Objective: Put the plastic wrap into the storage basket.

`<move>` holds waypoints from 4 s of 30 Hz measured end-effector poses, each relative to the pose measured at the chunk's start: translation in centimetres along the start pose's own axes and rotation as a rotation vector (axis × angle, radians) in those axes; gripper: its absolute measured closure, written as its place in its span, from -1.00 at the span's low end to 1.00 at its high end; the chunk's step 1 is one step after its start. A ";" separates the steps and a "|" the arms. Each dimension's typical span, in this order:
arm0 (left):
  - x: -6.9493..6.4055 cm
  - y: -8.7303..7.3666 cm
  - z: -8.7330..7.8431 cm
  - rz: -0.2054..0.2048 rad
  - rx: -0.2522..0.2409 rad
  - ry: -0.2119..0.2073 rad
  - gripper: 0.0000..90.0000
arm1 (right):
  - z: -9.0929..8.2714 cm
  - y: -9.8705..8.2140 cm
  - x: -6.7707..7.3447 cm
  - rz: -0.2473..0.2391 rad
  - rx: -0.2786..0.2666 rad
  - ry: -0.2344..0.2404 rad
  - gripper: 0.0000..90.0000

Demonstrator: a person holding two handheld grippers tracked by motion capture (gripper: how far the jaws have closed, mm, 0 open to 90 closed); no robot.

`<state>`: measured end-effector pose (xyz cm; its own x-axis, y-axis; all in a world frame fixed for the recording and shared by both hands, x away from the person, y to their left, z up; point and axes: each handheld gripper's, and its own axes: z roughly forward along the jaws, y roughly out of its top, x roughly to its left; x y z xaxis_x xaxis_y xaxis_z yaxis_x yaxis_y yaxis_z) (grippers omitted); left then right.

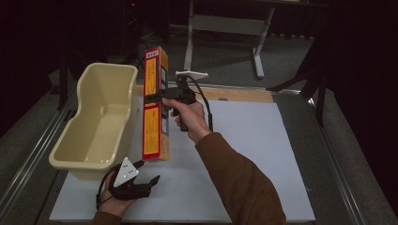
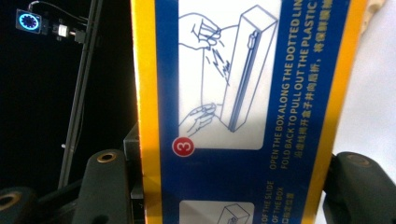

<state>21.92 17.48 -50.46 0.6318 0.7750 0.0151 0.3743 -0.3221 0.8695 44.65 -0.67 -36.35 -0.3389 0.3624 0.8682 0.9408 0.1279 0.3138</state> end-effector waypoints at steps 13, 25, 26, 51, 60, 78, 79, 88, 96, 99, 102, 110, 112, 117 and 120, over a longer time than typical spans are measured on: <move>0.0 -0.1 0.1 -0.003 0.002 0.005 -0.48 | 1.4 0.9 1.1 0.026 -0.041 0.009 -0.13; -0.4 0.1 0.6 0.020 0.007 -0.008 -0.48 | 2.6 1.2 1.4 0.057 -0.075 0.027 -0.13; -0.4 0.1 0.7 0.020 0.007 -0.009 -0.48 | 2.6 1.2 1.4 0.061 -0.076 0.027 -0.13; -0.4 0.1 0.4 0.026 -0.030 0.000 -0.48 | 7.2 2.3 2.5 0.116 -0.081 0.061 -0.13; -0.4 0.2 0.4 0.030 -0.037 0.000 -0.48 | 9.1 2.4 3.2 0.116 -0.091 0.059 -0.13; -0.6 0.2 0.4 0.038 -0.048 -0.006 -0.48 | 10.6 2.2 2.4 0.136 -0.123 0.014 -0.13; -0.6 0.2 0.4 0.040 -0.048 -0.006 -0.48 | 10.7 2.2 2.3 0.140 -0.122 0.009 -0.13; -0.6 0.2 0.4 0.032 -0.050 -0.007 -0.48 | 11.8 1.5 2.4 0.125 -0.136 -0.022 -0.13; -0.5 0.2 0.3 0.029 -0.052 -0.008 -0.48 | 13.5 0.7 2.2 0.146 -0.114 -0.041 -0.13; -0.5 0.2 0.2 0.030 -0.055 -0.003 -0.48 | 14.1 0.4 2.1 0.135 -0.106 -0.061 -0.13; -0.5 0.1 0.2 0.027 -0.055 -0.004 -0.48 | 14.6 0.2 2.1 0.137 -0.095 -0.072 -0.14; -0.4 0.1 0.1 0.026 -0.058 -0.004 -0.48 | 15.8 -0.3 1.5 0.209 -0.068 -0.107 -0.14; -0.4 0.1 0.1 0.026 -0.058 -0.002 -0.48 | 16.0 -0.3 1.5 0.223 -0.064 -0.118 -0.14; -0.3 0.1 0.1 0.025 -0.059 -0.002 -0.48 | 16.0 -0.2 1.5 0.232 -0.062 -0.134 -0.15; -0.3 0.1 0.1 0.025 -0.059 0.000 -0.48 | 16.2 -0.3 1.5 0.242 -0.061 -0.162 -0.15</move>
<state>21.82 17.15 -50.38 0.6406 0.7670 0.0365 0.3181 -0.3084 0.8965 43.91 14.77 -41.33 -0.0957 0.5188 0.8495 0.9907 -0.0336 0.1321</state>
